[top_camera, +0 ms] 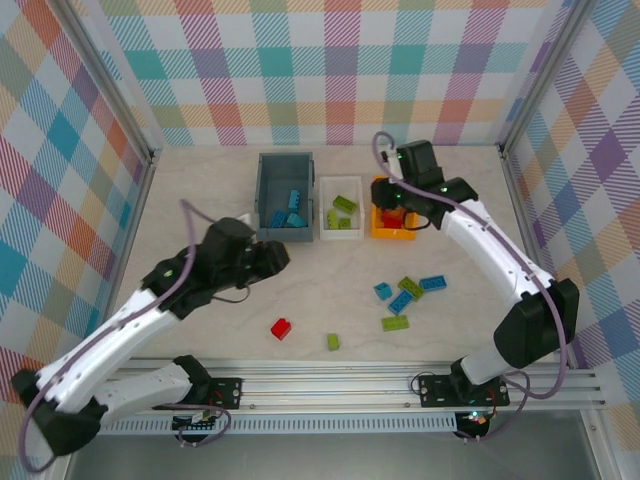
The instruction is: Sort the legos into containers by color
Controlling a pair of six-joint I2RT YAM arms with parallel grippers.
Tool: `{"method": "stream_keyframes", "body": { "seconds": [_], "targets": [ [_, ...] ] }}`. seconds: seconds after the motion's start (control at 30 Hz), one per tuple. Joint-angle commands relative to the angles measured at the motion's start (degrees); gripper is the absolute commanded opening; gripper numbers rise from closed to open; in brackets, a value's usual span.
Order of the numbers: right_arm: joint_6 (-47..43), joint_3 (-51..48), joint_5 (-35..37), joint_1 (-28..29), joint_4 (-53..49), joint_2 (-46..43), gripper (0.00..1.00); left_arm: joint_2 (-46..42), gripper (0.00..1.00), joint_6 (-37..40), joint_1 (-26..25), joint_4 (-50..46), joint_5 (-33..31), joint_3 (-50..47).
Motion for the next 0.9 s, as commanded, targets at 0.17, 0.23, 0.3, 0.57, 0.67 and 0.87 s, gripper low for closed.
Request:
{"method": "stream_keyframes", "body": {
  "seconds": [0.17, 0.23, 0.3, 0.57, 0.67, 0.87],
  "targets": [
    [6.0, 6.1, 4.1, -6.6, -6.1, 12.8, 0.28, 16.8, 0.35, 2.6, -11.1, 9.7, -3.7, 10.1],
    [5.9, 8.2, 4.3, -6.7, -6.8, 15.9, 0.28, 18.5, 0.35, 2.3, -12.1, 10.3, -4.5, 10.6],
    [5.5, 9.8, 2.5, -6.7, -7.0, 18.5, 0.28, 19.2, 0.35, 2.4, -12.7, 10.3, -5.3, 10.9],
    [3.1, 12.4, -4.6, -6.7, -7.0, 24.5, 0.32, 18.6, 0.34, 2.7, -13.9, 9.1, -8.0, 10.7],
    [3.4, 12.3, -6.0, -6.7, -7.0, 25.3, 0.36, 18.9, 0.34, 3.0, -14.4, 8.9, -8.1, 11.0],
    [4.1, 12.2, -6.6, -6.7, -7.2, 25.5, 0.45, 19.3, 0.34, 3.1, -15.7, 8.1, -9.2, 11.2]
  ]
}}
